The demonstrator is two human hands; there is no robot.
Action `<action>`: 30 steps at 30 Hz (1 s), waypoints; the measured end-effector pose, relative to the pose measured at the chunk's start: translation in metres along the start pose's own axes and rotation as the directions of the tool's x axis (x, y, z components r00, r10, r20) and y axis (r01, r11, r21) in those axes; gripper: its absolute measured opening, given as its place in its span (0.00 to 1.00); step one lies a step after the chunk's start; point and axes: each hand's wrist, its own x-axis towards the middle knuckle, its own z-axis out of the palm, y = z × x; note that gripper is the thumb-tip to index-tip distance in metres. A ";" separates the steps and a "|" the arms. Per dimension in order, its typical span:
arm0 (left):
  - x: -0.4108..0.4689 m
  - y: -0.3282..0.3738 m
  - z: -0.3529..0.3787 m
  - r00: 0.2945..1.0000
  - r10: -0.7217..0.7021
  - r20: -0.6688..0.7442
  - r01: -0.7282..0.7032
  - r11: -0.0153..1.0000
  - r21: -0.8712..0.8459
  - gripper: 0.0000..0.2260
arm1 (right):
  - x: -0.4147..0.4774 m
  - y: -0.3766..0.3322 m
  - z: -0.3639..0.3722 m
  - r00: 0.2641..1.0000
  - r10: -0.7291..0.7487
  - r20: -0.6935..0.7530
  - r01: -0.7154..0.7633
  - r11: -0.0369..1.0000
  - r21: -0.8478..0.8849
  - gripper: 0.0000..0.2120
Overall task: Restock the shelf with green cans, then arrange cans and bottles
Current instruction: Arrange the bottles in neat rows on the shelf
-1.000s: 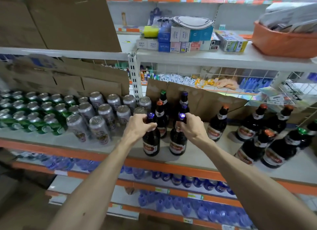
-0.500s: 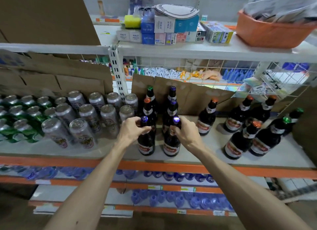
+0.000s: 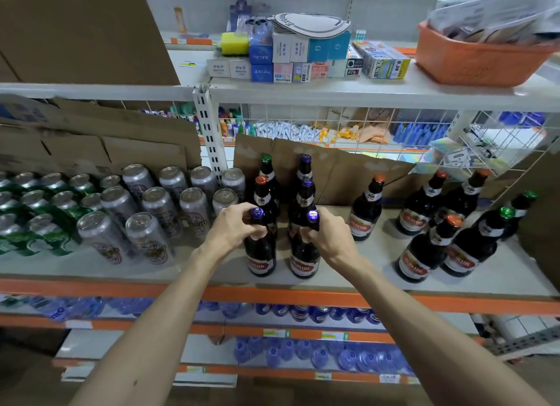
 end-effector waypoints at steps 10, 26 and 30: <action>-0.001 0.005 0.007 0.991 -0.007 -0.135 0.021 0.994 0.106 0.16 | 0.007 0.003 -0.008 0.996 -0.068 0.064 0.067 0.997 0.026 0.11; 0.002 0.002 0.001 0.998 -0.002 -0.060 0.004 0.999 0.037 0.15 | 0.009 0.010 -0.006 0.992 -0.118 0.055 0.116 0.992 0.040 0.15; 0.001 0.001 0.001 0.999 0.003 -0.049 -0.002 1.000 0.023 0.15 | 0.006 0.012 -0.004 0.992 -0.122 0.024 0.120 0.990 0.072 0.13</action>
